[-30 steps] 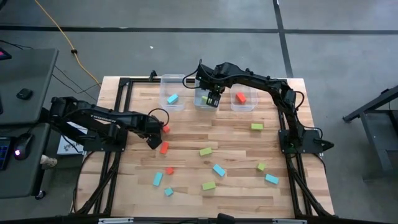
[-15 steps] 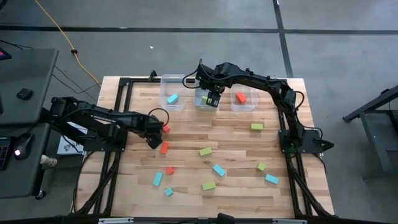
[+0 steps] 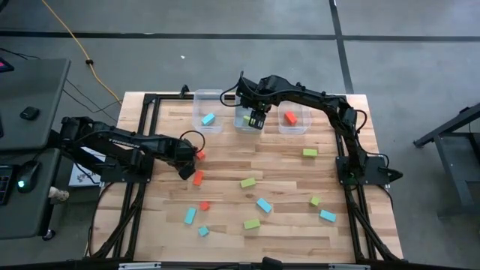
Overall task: Sort & place blocks by color
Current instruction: Put the orange block into the right transparent bin
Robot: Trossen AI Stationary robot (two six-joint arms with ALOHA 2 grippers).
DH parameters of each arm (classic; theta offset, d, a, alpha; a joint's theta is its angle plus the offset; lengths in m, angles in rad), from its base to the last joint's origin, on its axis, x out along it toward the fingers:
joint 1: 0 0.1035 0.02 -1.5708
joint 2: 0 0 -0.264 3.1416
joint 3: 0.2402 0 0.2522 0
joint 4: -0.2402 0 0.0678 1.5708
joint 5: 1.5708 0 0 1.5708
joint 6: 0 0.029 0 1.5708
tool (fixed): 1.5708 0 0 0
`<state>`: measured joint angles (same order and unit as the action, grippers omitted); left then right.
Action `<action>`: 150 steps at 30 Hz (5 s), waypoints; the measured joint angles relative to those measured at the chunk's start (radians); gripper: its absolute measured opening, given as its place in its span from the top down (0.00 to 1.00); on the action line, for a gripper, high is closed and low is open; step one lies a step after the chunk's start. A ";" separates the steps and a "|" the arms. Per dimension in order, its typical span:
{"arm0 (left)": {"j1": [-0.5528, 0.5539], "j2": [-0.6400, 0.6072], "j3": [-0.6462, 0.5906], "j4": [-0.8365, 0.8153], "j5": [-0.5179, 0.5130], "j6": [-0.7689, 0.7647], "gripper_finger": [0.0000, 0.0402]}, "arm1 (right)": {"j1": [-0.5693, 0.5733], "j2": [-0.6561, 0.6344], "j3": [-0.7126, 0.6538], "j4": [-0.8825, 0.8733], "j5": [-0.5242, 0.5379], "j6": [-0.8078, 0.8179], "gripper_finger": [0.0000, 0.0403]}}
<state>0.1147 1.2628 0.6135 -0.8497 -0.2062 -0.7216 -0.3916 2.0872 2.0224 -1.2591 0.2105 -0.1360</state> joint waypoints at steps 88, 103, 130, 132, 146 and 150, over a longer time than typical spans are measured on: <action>0.102 0.100 0.005 0.048 0.041 0.150 0.55 | 0.000 0.000 0.000 0.002 0.000 -0.001 0.58; 0.101 0.090 0.007 0.039 0.038 0.168 0.80 | 0.000 0.000 0.000 0.010 0.000 -0.005 0.58; 0.224 -0.205 0.232 0.114 0.223 0.383 0.80 | 0.004 -0.147 0.000 0.046 -0.201 0.079 0.58; 0.234 -0.230 0.232 0.138 0.249 0.360 0.80 | 0.006 -0.186 0.000 0.045 -0.234 0.128 0.58; 0.302 -0.264 0.232 0.717 0.353 0.159 0.80 | -0.033 -0.432 0.000 0.096 -0.345 0.186 0.58; 0.311 -0.245 0.232 0.889 0.366 0.156 0.80 | -0.049 -0.458 0.000 0.111 -0.431 0.091 0.58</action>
<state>0.4257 1.0178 0.8452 0.0396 0.1600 -0.5659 -0.4401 1.6293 2.0220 -1.1476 -0.2207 -0.0447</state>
